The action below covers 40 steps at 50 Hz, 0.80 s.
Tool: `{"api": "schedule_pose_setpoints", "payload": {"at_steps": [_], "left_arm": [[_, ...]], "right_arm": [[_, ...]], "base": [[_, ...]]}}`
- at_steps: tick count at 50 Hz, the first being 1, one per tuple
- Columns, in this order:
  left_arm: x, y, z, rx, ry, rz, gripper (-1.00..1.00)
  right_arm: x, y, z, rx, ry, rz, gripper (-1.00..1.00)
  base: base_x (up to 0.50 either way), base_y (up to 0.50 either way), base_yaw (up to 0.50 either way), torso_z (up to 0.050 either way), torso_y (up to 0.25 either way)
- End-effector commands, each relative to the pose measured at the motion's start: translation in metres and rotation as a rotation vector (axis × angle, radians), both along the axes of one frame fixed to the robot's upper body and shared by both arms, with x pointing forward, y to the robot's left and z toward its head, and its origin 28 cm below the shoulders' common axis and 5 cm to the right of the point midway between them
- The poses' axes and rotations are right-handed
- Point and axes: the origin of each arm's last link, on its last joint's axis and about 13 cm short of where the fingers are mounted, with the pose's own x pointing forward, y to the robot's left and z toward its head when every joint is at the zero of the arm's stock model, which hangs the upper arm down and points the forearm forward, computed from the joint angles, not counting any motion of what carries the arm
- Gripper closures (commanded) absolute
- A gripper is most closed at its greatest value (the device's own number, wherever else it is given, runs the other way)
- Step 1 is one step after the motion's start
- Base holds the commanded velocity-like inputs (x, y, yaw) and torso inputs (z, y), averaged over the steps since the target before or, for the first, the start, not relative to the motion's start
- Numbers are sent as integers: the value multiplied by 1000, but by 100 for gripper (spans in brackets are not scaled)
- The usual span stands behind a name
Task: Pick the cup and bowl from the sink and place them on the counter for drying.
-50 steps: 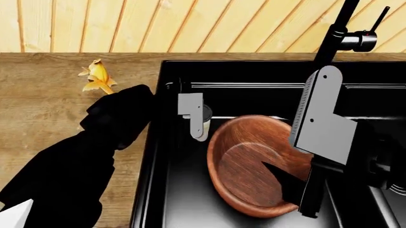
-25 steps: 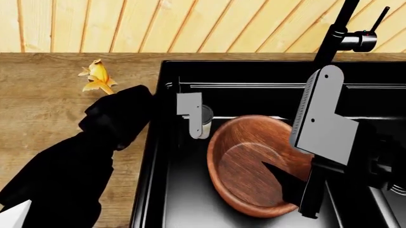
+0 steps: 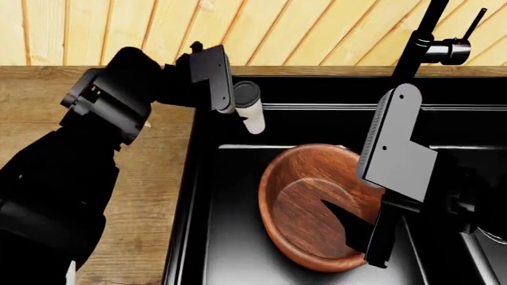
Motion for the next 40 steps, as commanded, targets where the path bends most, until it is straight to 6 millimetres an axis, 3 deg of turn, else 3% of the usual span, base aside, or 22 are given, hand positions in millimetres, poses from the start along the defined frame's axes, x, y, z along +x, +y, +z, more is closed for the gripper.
{"api": "schedule_pose_setpoints", "payload": {"at_steps": [1,6,7,8,14,18,22,40], "left_arm": [[-1,10,16,-109,63,35,100],[-7,18,29,-70,33,7,100],[-13,30,23,-61,66,34,100],[-20,24,30,-36,31,-8,100],[-50,37,52,-33,-17,-30,100],[-73,42,81,-49,-81,-61,100],[-86,44,86,-52,-88,-70,100],[-117,62,132,-25,-177,-43,100]], "right_arm": [[4,0,-3,12,-3,-9,-100],[5,-2,-4,8,8,-9,-100],[4,-2,-5,7,12,-9,-100],[4,-3,-5,6,13,-9,-100],[4,-2,-6,0,32,-3,-100],[4,-3,-3,-34,59,2,-100],[7,-1,-1,-71,86,15,-100],[50,1,4,-198,254,84,-100]], "base": [[0,0,0,0,0],[0,0,0,0,0],[0,0,0,0,0],[0,0,0,0,0],[0,0,0,0,0],[0,0,0,0,0],[0,0,0,0,0],[0,0,0,0,0]]}}
